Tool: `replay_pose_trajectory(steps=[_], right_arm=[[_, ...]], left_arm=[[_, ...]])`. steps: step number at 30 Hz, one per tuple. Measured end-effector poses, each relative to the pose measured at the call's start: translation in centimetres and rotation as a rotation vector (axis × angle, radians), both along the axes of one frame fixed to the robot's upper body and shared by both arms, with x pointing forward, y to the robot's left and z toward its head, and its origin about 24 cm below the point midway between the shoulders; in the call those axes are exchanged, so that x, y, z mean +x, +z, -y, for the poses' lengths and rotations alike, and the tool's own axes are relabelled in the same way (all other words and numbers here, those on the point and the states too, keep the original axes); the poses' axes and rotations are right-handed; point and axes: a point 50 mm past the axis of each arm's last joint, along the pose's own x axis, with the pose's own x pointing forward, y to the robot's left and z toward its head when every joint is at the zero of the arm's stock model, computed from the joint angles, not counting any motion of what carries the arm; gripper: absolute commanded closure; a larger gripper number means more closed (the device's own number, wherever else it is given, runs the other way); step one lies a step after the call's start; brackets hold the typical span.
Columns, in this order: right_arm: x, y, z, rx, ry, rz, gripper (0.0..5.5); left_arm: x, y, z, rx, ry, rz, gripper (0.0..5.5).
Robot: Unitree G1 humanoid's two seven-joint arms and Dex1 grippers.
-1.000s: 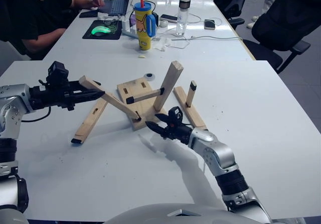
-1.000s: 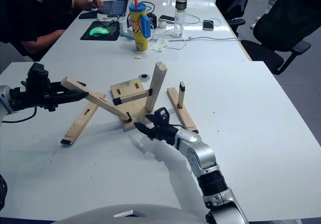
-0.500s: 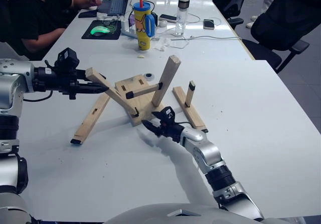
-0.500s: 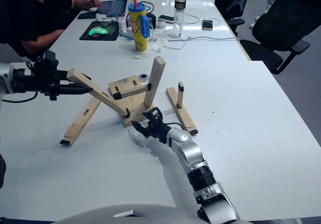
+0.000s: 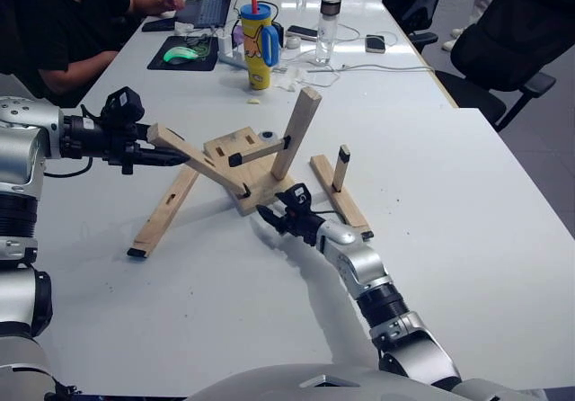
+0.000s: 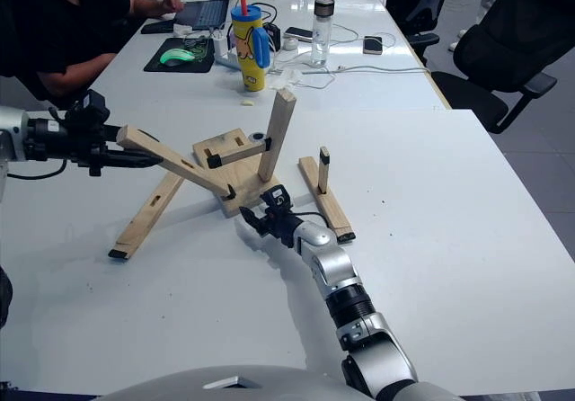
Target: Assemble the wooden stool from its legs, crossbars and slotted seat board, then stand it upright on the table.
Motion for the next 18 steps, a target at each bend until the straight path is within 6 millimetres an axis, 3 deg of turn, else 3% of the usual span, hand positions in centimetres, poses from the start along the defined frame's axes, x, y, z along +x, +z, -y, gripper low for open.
replay_pose_trajectory(steps=[10,18], right_arm=[[1.9,2.0,-0.8,0.067,-0.024,0.126,2.23],[3.9,0.4,-1.5,-0.064,-0.049,-0.001,2.23]], left_arm=[[0.0,0.0,0.1,0.003,-0.005,-0.008,3.38],[0.2,0.2,0.3,0.026,-0.017,-0.012,3.38]])
